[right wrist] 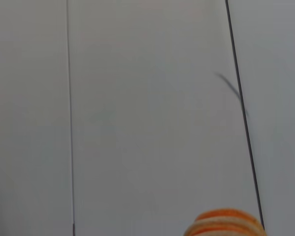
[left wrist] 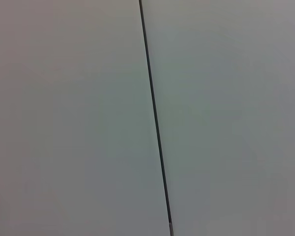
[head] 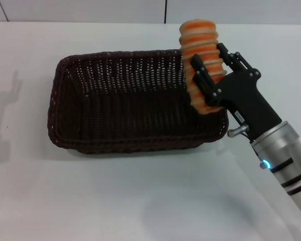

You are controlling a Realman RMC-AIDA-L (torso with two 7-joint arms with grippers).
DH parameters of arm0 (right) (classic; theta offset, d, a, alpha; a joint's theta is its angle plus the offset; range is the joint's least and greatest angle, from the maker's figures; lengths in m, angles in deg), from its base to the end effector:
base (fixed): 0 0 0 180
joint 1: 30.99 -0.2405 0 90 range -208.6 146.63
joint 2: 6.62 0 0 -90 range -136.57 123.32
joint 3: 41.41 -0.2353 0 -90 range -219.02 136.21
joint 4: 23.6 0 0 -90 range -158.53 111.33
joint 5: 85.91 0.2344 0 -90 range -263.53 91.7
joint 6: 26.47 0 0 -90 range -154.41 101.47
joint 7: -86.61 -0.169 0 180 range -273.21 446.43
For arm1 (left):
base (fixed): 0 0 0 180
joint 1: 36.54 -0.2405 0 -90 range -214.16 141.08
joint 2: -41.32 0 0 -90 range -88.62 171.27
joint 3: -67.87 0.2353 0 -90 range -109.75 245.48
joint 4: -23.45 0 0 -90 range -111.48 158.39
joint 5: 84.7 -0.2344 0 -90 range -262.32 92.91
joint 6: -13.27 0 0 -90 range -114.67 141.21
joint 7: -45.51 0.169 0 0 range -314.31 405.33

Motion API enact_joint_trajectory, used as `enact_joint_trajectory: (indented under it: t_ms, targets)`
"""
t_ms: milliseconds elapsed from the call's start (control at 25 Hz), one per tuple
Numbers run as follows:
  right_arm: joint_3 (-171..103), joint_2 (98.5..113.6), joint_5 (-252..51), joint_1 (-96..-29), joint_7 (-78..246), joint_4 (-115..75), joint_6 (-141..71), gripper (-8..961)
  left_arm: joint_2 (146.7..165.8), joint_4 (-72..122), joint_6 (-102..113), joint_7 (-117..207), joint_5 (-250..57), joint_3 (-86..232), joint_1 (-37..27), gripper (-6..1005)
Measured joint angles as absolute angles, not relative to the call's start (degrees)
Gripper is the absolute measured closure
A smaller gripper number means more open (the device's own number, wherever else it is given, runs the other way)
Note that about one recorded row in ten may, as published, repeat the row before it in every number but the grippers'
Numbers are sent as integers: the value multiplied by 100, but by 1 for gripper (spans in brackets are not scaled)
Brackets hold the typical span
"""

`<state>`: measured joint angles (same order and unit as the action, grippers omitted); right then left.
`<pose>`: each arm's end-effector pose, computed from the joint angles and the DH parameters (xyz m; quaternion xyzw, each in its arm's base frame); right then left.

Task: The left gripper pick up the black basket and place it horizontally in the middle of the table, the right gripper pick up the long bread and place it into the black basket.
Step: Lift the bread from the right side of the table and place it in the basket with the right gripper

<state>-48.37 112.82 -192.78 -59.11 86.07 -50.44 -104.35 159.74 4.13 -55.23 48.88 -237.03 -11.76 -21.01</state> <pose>0.2031 0.3091 -0.1085 -0.7677 0.1622 0.4286 0.4480 -0.3474 0.3444 0.0442 -0.6104 -0.1705 -0.2643 0.7269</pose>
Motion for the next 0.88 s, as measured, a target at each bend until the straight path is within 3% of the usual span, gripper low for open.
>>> enact_joint_trajectory:
  t_ms: [520,680,880]
  targets:
    - [-5027,11248,-19366,-6176,8317,-5093,-10354,172,15970,421,-5403,4885,-23712,-1176,-2073,206]
    - [-5194,11249,-19366,-6087,8319,-5099,-10563,179,15965,421,-5394,4884,-23712,-1183,-2071,206]
    - [-5774,11247,-19324,-5507,8334,-5075,-11040,139,15962,421,-5405,4884,-23695,-1219,-2093,206]
